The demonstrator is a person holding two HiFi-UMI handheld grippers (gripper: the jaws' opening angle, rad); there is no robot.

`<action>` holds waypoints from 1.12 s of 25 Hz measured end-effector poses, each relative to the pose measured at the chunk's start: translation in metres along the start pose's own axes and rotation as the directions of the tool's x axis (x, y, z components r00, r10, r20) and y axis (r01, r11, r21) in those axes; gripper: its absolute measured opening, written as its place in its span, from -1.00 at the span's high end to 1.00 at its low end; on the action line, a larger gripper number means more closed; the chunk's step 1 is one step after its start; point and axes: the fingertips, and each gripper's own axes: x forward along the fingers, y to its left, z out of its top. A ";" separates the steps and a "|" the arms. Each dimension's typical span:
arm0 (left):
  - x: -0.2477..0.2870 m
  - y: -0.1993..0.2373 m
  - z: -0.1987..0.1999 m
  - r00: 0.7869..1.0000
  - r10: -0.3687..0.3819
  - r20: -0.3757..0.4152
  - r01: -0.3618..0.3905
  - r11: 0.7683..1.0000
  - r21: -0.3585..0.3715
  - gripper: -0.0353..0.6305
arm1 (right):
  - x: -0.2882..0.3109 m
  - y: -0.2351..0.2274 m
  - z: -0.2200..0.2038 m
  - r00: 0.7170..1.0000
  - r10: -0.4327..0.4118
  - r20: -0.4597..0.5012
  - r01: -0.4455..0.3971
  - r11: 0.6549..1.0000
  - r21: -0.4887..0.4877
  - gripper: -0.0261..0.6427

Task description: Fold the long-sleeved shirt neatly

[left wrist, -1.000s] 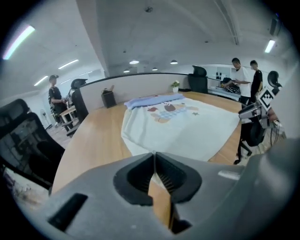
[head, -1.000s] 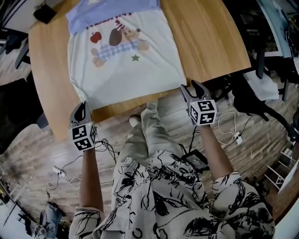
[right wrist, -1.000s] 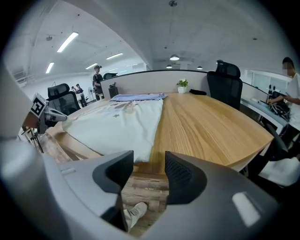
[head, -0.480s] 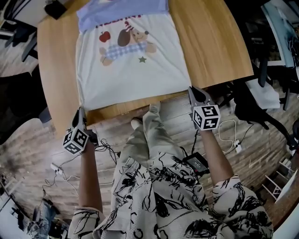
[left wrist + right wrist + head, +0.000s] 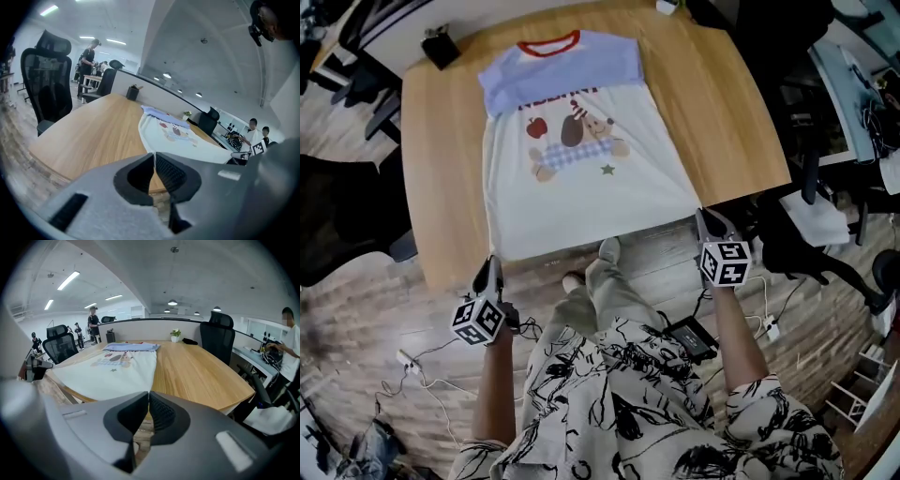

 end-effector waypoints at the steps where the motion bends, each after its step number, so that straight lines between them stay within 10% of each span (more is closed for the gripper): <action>1: -0.002 -0.005 0.004 1.000 -0.004 0.013 0.004 1.000 0.013 0.83 | -0.002 -0.001 0.006 1.000 -0.001 0.011 0.001 1.000 0.007 0.87; 11: -0.008 -0.038 0.146 0.969 -0.084 0.234 0.069 0.995 0.070 0.83 | -0.014 -0.007 0.130 0.973 0.078 0.217 -0.103 0.989 0.106 0.87; 28: 0.106 -0.062 0.366 0.907 -0.082 0.412 0.005 0.983 0.185 0.83 | 0.083 -0.054 0.365 0.905 0.178 0.387 -0.158 0.984 -0.083 0.86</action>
